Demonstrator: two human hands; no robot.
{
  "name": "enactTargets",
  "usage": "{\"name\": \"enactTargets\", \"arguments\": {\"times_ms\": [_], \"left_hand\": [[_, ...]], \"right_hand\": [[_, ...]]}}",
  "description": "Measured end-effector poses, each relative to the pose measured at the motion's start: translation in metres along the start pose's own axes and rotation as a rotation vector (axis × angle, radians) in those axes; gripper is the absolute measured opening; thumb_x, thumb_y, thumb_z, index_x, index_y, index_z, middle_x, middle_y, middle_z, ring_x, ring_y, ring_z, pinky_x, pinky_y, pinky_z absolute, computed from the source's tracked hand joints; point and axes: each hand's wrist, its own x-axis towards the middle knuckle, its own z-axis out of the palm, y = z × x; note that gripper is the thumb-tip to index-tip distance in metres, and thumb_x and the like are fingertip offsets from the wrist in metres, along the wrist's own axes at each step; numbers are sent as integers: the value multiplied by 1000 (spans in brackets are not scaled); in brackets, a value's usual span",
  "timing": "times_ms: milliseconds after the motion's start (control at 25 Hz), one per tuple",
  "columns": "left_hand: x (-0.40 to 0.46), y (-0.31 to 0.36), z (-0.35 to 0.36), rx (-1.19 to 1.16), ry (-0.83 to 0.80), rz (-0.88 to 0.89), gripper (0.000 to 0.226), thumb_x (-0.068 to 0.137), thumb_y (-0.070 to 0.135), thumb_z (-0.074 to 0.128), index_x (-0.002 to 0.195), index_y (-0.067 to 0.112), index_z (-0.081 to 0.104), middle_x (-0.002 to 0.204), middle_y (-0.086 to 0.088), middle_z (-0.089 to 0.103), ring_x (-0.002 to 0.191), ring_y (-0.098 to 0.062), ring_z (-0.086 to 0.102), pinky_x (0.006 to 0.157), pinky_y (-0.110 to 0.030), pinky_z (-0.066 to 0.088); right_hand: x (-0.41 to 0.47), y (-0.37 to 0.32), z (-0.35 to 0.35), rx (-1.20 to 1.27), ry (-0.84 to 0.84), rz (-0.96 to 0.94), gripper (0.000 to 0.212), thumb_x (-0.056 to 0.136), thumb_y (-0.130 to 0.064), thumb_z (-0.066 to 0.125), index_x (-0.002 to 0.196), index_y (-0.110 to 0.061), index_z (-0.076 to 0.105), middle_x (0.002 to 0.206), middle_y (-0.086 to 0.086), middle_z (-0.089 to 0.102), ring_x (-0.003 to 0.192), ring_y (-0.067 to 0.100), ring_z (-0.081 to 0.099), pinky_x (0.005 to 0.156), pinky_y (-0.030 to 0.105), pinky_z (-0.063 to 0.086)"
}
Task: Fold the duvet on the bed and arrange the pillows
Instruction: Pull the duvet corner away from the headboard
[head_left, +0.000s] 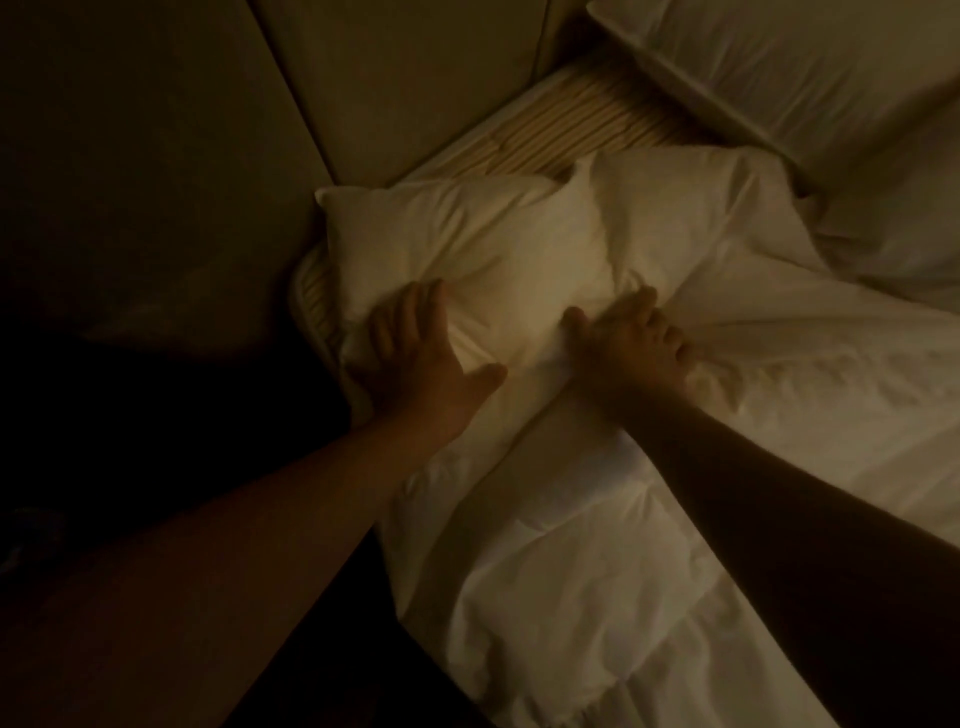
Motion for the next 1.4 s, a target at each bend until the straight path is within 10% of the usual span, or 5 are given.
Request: {"name": "enactTargets", "arguments": {"times_ms": [440, 1080, 1400], "left_hand": [[-14, -60, -8, -384, 179, -16, 52, 83, 36, 73, 130, 20, 56, 130, -10, 52, 117, -28, 49, 96, -36, 39], [-50, -166, -81, -154, 187, -384, 72, 86, 58, 60, 144, 20, 41, 145, -16, 39, 130, -37, 40, 104, -47, 35], [-41, -137, -58, -34, -11, -613, 81, 88, 48, 56, 154, 23, 17, 156, -12, 15, 138, -40, 20, 111, -50, 25]], "right_hand": [[-12, -35, 23, 186, 123, -54, 30, 102, -29, 28, 123, -15, 45, 114, 13, 63, 108, 37, 57, 95, 49, 32], [-113, -180, 5, 287, 54, -514, 46, 95, -15, 38, 139, -27, 42, 121, 0, 62, 112, 26, 57, 95, 42, 31], [-88, -106, 51, 208, -75, -657, 59, 91, -31, 49, 145, -10, 39, 129, 17, 53, 117, 38, 49, 97, 48, 41]]}}
